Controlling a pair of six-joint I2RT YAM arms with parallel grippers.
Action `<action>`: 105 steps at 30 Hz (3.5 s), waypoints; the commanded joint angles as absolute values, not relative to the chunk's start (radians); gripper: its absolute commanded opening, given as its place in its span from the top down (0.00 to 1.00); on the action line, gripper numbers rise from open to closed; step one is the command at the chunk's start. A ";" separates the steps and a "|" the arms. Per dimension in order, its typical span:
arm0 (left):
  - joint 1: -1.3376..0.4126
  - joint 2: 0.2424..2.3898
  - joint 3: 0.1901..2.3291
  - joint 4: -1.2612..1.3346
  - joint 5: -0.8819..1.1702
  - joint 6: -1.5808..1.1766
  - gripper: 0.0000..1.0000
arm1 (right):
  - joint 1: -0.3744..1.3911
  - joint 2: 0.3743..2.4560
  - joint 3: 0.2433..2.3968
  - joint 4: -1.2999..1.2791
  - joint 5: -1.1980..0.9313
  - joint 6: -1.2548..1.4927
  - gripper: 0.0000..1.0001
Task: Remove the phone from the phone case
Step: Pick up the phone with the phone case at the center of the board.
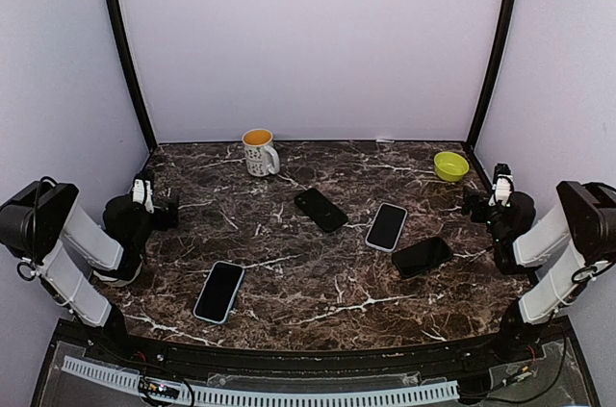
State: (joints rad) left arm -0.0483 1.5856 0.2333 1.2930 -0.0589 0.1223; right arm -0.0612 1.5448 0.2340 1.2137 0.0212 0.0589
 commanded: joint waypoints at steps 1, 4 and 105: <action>-0.042 1.577 0.245 1.325 -0.052 0.117 0.01 | -0.064 1.543 0.249 1.262 0.019 0.063 0.02; -0.042 1.577 0.245 1.325 -0.052 0.117 0.01 | -0.064 1.546 0.250 1.261 0.017 0.063 0.01; -0.111 1.072 0.849 -0.314 0.087 -0.081 0.03 | 0.455 1.729 0.969 -0.707 0.041 1.428 0.26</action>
State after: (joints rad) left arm -0.1097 1.0954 0.8677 -0.3130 0.0532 -0.0921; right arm 0.4469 1.7107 1.0077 -0.7883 0.0715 1.4319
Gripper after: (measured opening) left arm 0.974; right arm 0.808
